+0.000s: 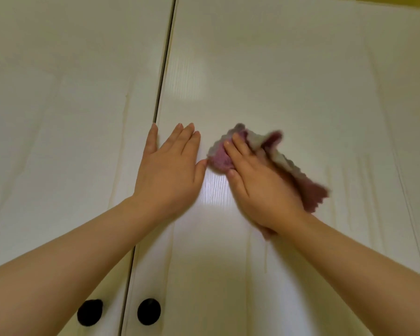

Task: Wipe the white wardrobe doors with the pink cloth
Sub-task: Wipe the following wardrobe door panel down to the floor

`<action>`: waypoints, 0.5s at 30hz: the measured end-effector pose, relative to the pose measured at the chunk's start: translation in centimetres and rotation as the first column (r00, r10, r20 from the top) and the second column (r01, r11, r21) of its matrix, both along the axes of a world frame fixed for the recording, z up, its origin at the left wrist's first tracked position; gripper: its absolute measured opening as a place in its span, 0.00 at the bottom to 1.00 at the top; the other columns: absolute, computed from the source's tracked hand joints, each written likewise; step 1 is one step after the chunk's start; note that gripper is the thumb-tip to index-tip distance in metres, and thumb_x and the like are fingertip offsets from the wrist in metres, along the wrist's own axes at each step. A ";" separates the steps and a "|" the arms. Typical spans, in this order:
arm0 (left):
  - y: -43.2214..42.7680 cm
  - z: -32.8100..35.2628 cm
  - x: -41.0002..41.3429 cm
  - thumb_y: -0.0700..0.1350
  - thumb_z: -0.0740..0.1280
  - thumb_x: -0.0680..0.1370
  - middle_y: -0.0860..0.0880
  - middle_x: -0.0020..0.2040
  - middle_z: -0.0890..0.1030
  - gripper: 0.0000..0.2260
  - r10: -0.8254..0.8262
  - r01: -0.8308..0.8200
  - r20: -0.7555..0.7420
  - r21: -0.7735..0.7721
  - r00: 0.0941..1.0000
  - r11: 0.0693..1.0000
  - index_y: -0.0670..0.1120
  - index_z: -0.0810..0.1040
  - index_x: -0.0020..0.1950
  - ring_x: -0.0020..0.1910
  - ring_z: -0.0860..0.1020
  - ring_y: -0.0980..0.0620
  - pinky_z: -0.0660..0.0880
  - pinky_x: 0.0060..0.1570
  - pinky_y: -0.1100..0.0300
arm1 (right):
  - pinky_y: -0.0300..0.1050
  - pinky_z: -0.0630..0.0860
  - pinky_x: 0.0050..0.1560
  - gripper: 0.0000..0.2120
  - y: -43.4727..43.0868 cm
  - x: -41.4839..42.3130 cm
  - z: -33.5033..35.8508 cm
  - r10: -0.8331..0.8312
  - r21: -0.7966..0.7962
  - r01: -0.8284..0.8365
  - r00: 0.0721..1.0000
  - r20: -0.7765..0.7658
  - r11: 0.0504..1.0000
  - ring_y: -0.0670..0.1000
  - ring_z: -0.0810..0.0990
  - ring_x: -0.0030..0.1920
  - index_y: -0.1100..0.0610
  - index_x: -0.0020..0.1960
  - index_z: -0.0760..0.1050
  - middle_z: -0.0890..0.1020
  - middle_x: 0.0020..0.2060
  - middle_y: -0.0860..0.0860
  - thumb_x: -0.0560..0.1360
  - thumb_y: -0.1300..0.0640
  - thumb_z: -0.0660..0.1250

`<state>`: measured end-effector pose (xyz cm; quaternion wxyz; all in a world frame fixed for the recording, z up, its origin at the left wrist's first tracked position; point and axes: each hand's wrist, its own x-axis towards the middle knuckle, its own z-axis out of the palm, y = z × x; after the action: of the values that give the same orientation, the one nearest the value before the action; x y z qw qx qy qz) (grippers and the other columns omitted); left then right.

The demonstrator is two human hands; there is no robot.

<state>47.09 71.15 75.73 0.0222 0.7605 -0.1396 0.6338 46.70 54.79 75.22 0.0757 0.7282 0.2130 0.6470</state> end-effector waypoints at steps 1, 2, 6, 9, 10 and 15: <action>0.0 0.0 0.0 0.54 0.43 0.81 0.50 0.78 0.50 0.26 -0.008 0.008 0.001 -0.003 1.000 1.000 0.47 0.50 0.78 0.77 0.46 0.54 0.33 0.72 0.51 | 0.29 0.31 0.66 0.24 -0.2 -0.2 0.6 0.078 0.000 -0.078 0.995 -0.062 0.997 0.44 0.45 0.72 0.56 0.76 0.51 0.52 0.75 0.51 0.81 0.53 0.47; -0.1 0.1 -0.1 0.54 0.43 0.82 0.50 0.78 0.51 0.26 -0.010 0.010 0.000 0.000 1.000 1.000 0.47 0.51 0.78 0.77 0.47 0.54 0.34 0.72 0.51 | 0.28 0.31 0.65 0.24 -0.4 -0.3 2.1 0.108 0.030 -0.105 0.988 -0.111 0.994 0.44 0.45 0.73 0.55 0.75 0.50 0.51 0.75 0.52 0.81 0.54 0.48; 0.2 0.1 0.0 0.56 0.37 0.76 0.51 0.78 0.53 0.31 -0.001 0.000 0.002 0.019 1.000 1.000 0.47 0.52 0.78 0.77 0.48 0.55 0.33 0.71 0.51 | 0.40 0.39 0.71 0.24 -0.6 -0.2 7.6 -0.016 0.237 0.021 1.000 -0.023 0.971 0.51 0.47 0.75 0.54 0.76 0.49 0.50 0.76 0.52 0.82 0.54 0.49; 0.5 -0.2 0.0 0.57 0.34 0.75 0.51 0.78 0.54 0.34 -0.003 0.003 0.010 0.043 1.000 0.999 0.47 0.54 0.78 0.77 0.50 0.54 0.32 0.70 0.52 | 0.44 0.42 0.71 0.26 -0.9 0.2 3.2 -0.135 0.088 0.126 0.985 0.105 0.988 0.52 0.52 0.75 0.57 0.76 0.52 0.55 0.75 0.52 0.80 0.49 0.45; 0.7 -0.3 0.1 0.57 0.33 0.74 0.50 0.77 0.56 0.35 -0.004 0.003 0.023 0.062 1.000 0.998 0.47 0.55 0.77 0.76 0.52 0.54 0.32 0.70 0.53 | 0.40 0.40 0.71 0.27 -1.2 0.2 1.2 -0.079 -0.016 0.081 0.993 0.092 0.997 0.52 0.54 0.74 0.58 0.75 0.55 0.56 0.74 0.51 0.79 0.48 0.45; 1.3 0.0 1.0 0.51 0.45 0.79 0.44 0.67 0.74 0.27 -0.065 0.050 0.153 0.098 0.986 0.994 0.41 0.73 0.68 0.68 0.71 0.45 0.43 0.69 0.49 | 0.31 0.35 0.68 0.24 -2.3 -0.4 6.3 0.091 0.153 -0.084 0.995 -0.040 0.985 0.48 0.49 0.74 0.58 0.75 0.53 0.54 0.75 0.55 0.80 0.56 0.51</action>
<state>48.10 72.44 75.72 -0.0063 0.7044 -0.1923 0.6833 46.27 52.44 81.52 -0.0133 0.7368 0.1971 0.6466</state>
